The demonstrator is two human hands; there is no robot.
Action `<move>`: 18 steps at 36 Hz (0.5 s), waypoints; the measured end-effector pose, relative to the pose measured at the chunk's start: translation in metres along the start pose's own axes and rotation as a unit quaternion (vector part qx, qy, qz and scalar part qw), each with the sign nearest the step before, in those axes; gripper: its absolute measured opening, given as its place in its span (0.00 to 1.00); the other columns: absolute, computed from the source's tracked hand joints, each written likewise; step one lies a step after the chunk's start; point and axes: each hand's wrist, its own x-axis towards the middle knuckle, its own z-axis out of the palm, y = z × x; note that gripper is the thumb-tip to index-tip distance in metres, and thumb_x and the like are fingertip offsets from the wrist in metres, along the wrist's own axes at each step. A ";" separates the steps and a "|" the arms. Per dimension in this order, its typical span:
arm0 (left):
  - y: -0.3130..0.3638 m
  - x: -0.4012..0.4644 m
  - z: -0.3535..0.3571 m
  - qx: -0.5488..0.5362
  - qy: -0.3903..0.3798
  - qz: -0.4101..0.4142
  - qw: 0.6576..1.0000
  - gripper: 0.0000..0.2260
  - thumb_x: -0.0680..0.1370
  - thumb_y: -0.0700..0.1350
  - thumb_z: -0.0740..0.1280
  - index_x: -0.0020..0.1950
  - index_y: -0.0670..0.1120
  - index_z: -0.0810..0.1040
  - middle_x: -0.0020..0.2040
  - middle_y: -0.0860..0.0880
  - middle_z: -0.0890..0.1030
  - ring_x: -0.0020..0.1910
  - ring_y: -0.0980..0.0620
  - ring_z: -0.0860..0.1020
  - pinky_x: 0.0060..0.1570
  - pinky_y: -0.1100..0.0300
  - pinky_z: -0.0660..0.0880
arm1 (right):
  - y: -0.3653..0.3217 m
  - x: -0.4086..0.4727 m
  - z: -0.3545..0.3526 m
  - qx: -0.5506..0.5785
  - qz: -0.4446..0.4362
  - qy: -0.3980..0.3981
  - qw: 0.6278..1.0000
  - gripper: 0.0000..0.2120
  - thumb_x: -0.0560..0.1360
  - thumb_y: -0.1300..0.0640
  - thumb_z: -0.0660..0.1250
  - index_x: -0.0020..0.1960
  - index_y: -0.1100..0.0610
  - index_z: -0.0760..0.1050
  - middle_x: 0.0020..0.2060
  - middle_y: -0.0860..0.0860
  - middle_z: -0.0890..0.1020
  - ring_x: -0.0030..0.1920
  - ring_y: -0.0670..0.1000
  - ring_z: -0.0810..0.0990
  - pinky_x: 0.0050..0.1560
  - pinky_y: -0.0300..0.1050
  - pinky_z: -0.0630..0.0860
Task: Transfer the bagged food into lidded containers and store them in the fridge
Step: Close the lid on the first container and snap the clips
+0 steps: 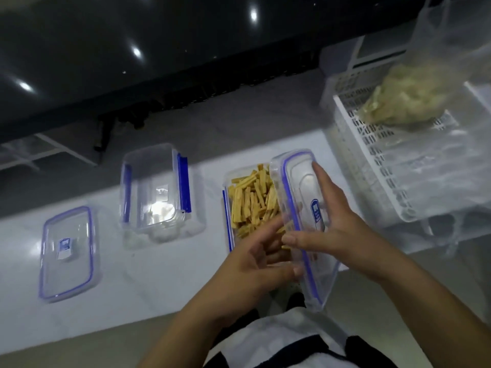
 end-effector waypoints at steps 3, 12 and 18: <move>-0.002 0.001 0.001 0.006 -0.002 0.000 1.000 0.31 0.79 0.30 0.67 0.76 0.57 0.68 0.69 0.46 0.78 0.67 0.44 0.77 0.62 0.51 0.77 | 0.006 0.005 -0.008 -0.037 -0.026 -0.034 0.998 0.60 0.54 0.32 0.78 0.75 0.27 0.42 0.63 0.18 0.56 0.63 0.21 0.59 0.62 0.36 0.69; -0.015 0.010 -0.053 0.104 0.402 -0.043 0.909 0.20 0.81 0.42 0.67 0.69 0.61 0.74 0.68 0.56 0.76 0.67 0.53 0.74 0.66 0.49 0.74 | 0.036 0.013 -0.019 -0.052 0.010 0.024 0.998 0.61 0.52 0.26 0.74 0.77 0.30 0.44 0.67 0.29 0.55 0.67 0.39 0.62 0.63 0.42 0.63; -0.035 0.024 -0.083 -0.002 0.325 -0.140 0.935 0.29 0.80 0.42 0.68 0.78 0.57 0.62 0.68 0.48 0.76 0.57 0.50 0.80 0.49 0.51 0.79 | 0.053 -0.008 -0.014 -0.030 0.056 0.050 0.997 0.61 0.52 0.27 0.75 0.77 0.30 0.47 0.69 0.33 0.57 0.69 0.44 0.64 0.63 0.44 0.67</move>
